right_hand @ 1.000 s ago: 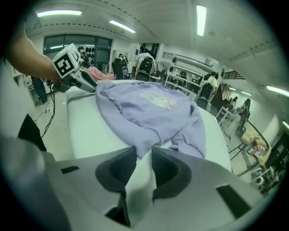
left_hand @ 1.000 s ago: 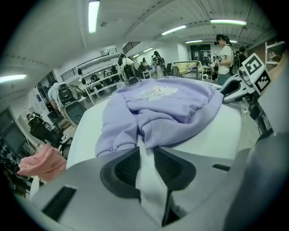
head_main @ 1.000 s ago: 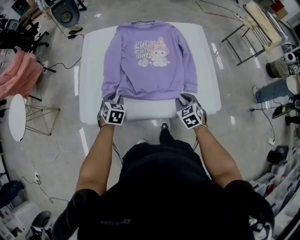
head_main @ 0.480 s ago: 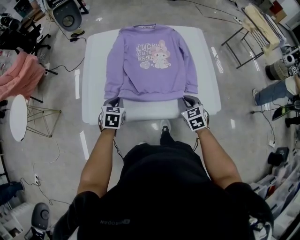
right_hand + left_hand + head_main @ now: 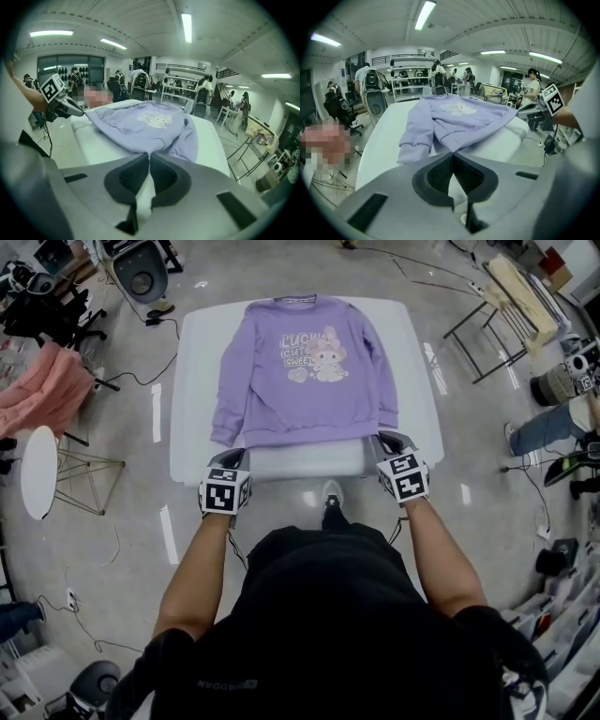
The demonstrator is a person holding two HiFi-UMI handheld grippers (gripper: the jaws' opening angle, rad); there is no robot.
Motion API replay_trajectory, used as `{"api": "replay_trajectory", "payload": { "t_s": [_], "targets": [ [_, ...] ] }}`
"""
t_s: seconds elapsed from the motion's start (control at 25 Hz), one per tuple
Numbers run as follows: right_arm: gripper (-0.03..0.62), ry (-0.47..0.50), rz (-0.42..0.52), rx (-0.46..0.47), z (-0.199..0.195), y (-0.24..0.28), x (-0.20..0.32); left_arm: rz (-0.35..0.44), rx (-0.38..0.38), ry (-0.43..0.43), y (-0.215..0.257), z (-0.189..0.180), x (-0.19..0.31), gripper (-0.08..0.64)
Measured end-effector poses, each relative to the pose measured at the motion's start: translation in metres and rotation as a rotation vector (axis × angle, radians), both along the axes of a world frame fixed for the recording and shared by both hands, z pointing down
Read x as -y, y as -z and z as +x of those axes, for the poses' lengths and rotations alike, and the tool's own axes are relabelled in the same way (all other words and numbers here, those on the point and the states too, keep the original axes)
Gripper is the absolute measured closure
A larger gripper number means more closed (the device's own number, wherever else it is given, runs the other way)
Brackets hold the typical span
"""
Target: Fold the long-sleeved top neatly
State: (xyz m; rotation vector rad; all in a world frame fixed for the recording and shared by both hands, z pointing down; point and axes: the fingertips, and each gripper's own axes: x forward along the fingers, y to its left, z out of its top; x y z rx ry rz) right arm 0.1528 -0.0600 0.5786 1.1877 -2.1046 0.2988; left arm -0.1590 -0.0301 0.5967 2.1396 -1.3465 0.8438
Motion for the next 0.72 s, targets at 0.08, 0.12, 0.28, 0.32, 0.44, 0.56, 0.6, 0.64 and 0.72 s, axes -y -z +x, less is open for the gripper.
{"api": "replay_trajectory", "payload": {
  "t_s": [0.08, 0.12, 0.28, 0.32, 0.44, 0.56, 0.6, 0.64, 0.72],
  "targets": [
    [0.578, -0.013, -0.011, 0.001, 0.006, 0.001, -0.004, -0.015, -0.023, 0.015, 0.003, -0.004, -0.008, 0.555],
    [0.578, -0.017, -0.015, -0.001, 0.009, 0.002, -0.006, -0.022, -0.035, 0.024, 0.004, -0.006, -0.011, 0.555],
    [0.580, 0.020, -0.014, -0.038, 0.013, 0.008, -0.018, -0.071, -0.197, 0.108, 0.008, -0.011, -0.024, 0.555],
    [0.580, 0.036, -0.012, -0.052, 0.011, 0.009, -0.022, -0.090, -0.253, 0.141, 0.007, -0.012, -0.027, 0.555],
    [0.580, 0.091, -0.022, -0.095, -0.002, 0.002, -0.036, -0.146, -0.304, 0.209, -0.009, -0.024, -0.038, 0.555],
    [0.580, 0.118, -0.072, -0.116, -0.015, -0.022, -0.050, -0.185, -0.208, 0.199, -0.028, -0.036, -0.050, 0.555],
    [0.580, 0.113, -0.092, -0.118, -0.016, -0.030, -0.053, -0.190, -0.166, 0.183, -0.033, -0.037, -0.052, 0.555],
    [0.580, 0.103, -0.111, -0.123, -0.015, -0.039, -0.055, -0.193, -0.129, 0.165, -0.037, -0.035, -0.053, 0.555],
    [0.580, 0.081, -0.147, -0.139, -0.009, -0.056, -0.059, -0.193, -0.086, 0.138, -0.041, -0.030, -0.051, 0.555]
  ]
}}
